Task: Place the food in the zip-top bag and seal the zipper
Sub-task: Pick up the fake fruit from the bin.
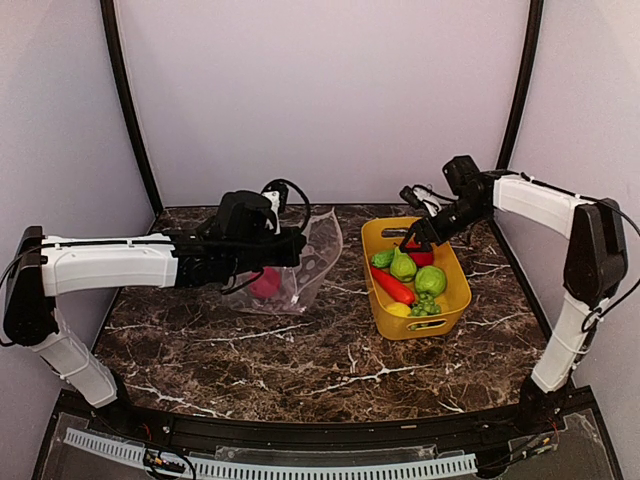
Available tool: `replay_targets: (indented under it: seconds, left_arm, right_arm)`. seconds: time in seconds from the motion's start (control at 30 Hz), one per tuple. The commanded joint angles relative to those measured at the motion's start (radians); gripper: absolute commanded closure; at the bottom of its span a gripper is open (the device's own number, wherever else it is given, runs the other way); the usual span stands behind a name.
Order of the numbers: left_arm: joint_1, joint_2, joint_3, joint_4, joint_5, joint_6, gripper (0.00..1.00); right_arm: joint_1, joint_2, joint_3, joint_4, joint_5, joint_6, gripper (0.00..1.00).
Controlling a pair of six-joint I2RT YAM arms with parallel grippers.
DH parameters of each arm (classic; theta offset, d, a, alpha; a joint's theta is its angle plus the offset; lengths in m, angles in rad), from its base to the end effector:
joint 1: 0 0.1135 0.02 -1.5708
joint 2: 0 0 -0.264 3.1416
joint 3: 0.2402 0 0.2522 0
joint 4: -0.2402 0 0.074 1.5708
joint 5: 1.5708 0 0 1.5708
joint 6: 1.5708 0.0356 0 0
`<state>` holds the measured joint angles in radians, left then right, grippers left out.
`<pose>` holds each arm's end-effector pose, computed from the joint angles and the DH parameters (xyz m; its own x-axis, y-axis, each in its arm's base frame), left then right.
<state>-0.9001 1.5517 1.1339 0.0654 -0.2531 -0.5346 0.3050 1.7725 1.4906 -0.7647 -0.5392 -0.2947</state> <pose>0.2338 -0.2804 0.2955 -0.4966 -0.1677 -0.8516 0.4176 0.8140 -0.4038 0.3543 0.1307 0.2711 -0.6441 -0.4641 -0.6080 -0.7210 0.6339 0.2800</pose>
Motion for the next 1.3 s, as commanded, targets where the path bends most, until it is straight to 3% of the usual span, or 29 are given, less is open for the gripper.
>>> replay_targets:
  seconds: [0.0,0.73,0.83,1.0,1.27]
  left_arm:
    - [0.007,-0.044,-0.021,-0.001,-0.007,0.014,0.99]
    - [0.008,-0.025,-0.021,-0.016,0.026,-0.004,0.99]
    - [0.008,-0.024,-0.022,-0.018,0.027,-0.004,0.99]
    - [0.007,-0.023,-0.023,-0.022,0.029,-0.006,0.99]
    - [0.008,-0.009,-0.016,-0.02,0.028,-0.001,0.99]
  right_arm:
    - [0.013,0.055,-0.014,0.024,0.063,-0.003,0.27]
    - [0.051,0.297,0.08,0.048,0.227,0.053,0.26]
    - [0.057,0.302,0.085,0.054,0.226,0.06,0.3]
    - [0.057,0.26,0.077,0.055,0.227,0.068,0.43]
    - [0.058,0.057,-0.003,0.058,0.201,0.03,0.5]
